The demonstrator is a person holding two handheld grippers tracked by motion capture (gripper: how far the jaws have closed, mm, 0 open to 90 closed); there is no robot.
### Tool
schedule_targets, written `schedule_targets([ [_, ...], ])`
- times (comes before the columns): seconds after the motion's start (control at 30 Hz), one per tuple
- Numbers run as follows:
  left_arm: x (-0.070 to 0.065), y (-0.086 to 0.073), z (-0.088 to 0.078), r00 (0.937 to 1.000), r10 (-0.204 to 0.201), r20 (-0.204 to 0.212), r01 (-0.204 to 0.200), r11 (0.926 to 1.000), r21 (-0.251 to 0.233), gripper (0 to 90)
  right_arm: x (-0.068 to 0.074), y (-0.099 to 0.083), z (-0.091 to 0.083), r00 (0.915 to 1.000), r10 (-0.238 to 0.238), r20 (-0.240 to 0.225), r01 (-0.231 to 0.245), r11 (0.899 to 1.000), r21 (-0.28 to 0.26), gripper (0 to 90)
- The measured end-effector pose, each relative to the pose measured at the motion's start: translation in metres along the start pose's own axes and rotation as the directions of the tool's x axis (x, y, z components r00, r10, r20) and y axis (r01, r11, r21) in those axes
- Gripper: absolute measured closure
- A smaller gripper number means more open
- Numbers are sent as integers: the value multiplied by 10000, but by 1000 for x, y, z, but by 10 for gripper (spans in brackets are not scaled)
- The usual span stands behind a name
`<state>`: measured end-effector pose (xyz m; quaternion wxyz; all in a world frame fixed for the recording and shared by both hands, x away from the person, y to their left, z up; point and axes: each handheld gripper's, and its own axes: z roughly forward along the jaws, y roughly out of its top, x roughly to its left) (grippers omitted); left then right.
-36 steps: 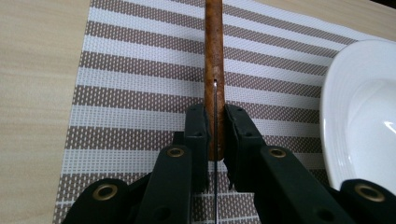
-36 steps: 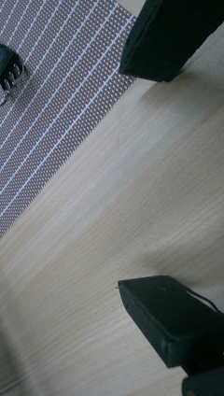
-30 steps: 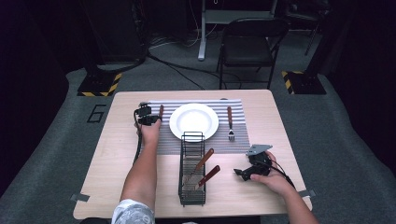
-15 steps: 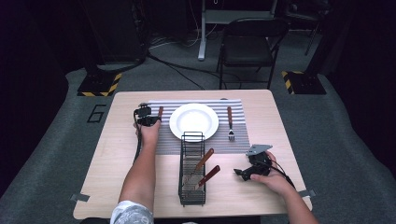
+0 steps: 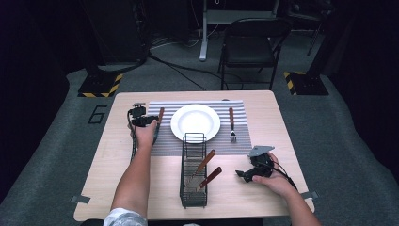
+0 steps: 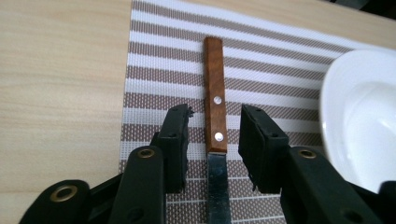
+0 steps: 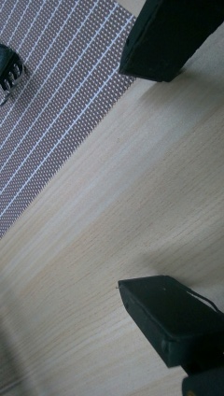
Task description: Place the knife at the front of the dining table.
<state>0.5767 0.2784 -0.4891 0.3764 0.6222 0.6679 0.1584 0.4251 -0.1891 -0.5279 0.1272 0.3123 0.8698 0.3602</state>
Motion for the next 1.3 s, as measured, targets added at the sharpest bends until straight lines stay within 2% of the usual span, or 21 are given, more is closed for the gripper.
schedule_targets([
  [0.1, 0, 0, -6, 9999, 2, 159, 0, 9999, -145, 595, 0, 0, 0, 10000, 2, -1, -2, 10000, -6, 0],
  [0.17, 0, -2, -12, 9994, 261, 216, -257, 9994, -214, 586, 0, 0, 0, 10000, -8, 14, 8, 10000, -8, 0],
  [0.23, 0, -4, -17, 9992, 330, 241, -324, 9992, -233, 576, 0, 0, 0, 10000, -20, 25, 20, 10000, -15, 0],
  [0.33, 1, -3, -24, 9980, 568, 293, -567, 9984, -27, 554, 0, 0, 0, 10000, -23, 27, 23, 10000, -14, 0],
  [0.5, 1, -8, -41, 9938, 962, 565, -948, 9952, -259, 540, 0, 0, 0, 10000, -12, 22, 12, 10000, -13, 0],
  [0.57, 1, -10, -46, 9936, 915, 664, -896, 9955, -307, 530, 0, 0, 0, 10000, -14, 24, 14, 10000, -15, 0],
  [0.63, 2, -13, -52, 9907, 1146, 733, -1119, 9929, -390, 524, 0, 0, 0, 10000, -11, 23, 11, 10000, -13, 0],
  [0.8, 1, -18, -62, 9859, 1388, 934, -1340, 9894, -562, 498, 0, 0, 0, 10000, -11, 23, 11, 10000, -14, 0],
  [0.9, -1, -21, -70, 9793, 1807, 912, -1752, 9824, -653, 482, 0, 0, 0, 10000, -11, 23, 11, 10000, -13, 0],
  [1.07, -1, -27, -79, 9737, 2097, 894, -2028, 9759, -806, 444, 0, 0, 0, 10000, -30, 27, 30, 10000, -18, 0],
  [1.1, 1, -34, -84, 9703, 2249, 890, -2179, 9725, -819, 431, 0, 0, 0, 10000, -14, 25, 14, 10000, -14, 0],
  [1.17, 2, -38, -85, 9690, 2303, 896, -2228, 9710, -863, 423, 0, 0, 0, 10000, -2, 25, 2, 10000, -12, 0],
  [1.2, 6, -44, -88, 9644, 2508, 842, -2464, 9673, -601, 413, 0, 0, 0, 10000, -10, 25, 10, 10000, -13, 0],
  [1.3, 15, -57, -94, 9629, 2566, 835, -2522, 9658, -599, 376, 0, 0, 0, 10000, -27, 30, 27, 10000, -19, 0],
])
